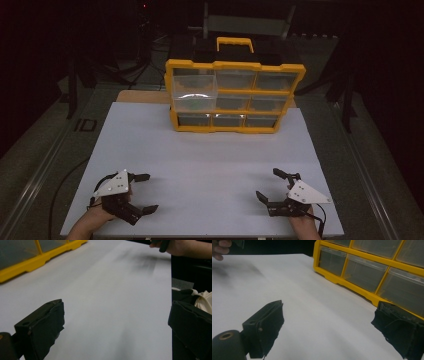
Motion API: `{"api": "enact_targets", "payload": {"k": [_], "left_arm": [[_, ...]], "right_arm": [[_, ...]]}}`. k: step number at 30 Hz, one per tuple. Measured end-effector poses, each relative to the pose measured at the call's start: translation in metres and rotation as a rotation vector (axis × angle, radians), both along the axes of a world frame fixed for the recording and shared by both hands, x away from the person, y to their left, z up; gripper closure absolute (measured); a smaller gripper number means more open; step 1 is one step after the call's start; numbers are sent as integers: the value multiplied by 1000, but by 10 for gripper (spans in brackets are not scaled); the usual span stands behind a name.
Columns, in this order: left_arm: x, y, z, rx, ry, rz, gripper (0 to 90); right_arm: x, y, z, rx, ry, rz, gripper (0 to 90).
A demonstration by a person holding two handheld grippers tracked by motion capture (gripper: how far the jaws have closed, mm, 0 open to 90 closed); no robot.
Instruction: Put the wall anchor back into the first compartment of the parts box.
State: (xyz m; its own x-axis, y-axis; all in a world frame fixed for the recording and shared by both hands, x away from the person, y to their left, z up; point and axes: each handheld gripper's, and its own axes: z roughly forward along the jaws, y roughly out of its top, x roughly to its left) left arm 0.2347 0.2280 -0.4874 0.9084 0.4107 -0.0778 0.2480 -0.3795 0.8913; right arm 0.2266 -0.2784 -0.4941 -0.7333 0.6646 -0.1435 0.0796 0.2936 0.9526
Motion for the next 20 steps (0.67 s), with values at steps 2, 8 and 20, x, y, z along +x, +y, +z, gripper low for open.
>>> {"api": "enact_targets", "payload": {"k": [2,8,20], "left_arm": [[-3,5,-6,7,-4,34,1],[-7,14,-11,-2,-11,83,1],[-9,22,-23,10,-29,166,1]], "right_arm": [[0,0,0,-1,-2,-1,85],[0,0,-1,-3,0,-1,85],[1,0,-1,-8,3,2,85]]}}
